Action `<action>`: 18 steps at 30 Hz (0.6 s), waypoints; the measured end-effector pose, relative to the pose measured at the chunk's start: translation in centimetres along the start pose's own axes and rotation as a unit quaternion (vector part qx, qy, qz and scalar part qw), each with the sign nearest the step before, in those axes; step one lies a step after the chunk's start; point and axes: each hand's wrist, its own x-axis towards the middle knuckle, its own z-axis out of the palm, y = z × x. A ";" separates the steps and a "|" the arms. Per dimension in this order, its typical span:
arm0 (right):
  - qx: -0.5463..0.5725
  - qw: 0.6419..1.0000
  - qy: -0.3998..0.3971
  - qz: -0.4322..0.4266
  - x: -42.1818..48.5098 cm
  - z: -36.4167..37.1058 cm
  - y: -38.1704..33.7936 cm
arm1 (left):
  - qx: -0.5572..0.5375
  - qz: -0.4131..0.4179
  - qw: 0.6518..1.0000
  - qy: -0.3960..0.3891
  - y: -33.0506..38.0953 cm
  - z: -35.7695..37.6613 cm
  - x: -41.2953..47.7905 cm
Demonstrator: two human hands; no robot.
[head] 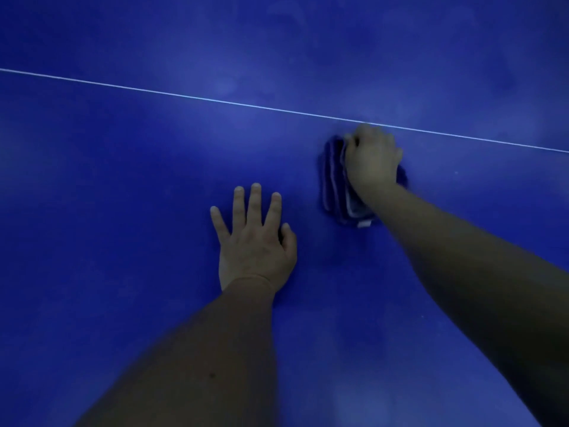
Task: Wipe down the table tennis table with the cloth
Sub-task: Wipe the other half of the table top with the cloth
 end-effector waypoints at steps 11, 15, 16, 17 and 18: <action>0.094 0.993 0.012 -0.071 -2.8 0.6 0.0 | -0.018 0.004 1.000 -0.001 0.0 -0.2 0.1; 0.061 0.998 0.028 -0.005 3.9 1.0 -2.1 | -0.015 0.007 1.000 -0.005 0.0 -0.2 0.1; 0.061 0.998 0.021 0.016 5.3 0.9 -2.5 | -0.014 0.007 1.000 -0.004 0.0 -0.2 0.0; 0.065 0.997 0.016 0.029 6.1 1.0 -2.8 | -0.014 0.007 1.000 0.000 0.0 -0.2 0.1; 0.066 0.997 0.013 0.035 6.2 1.0 -3.1 | -0.013 0.008 1.000 0.000 0.0 -0.2 0.1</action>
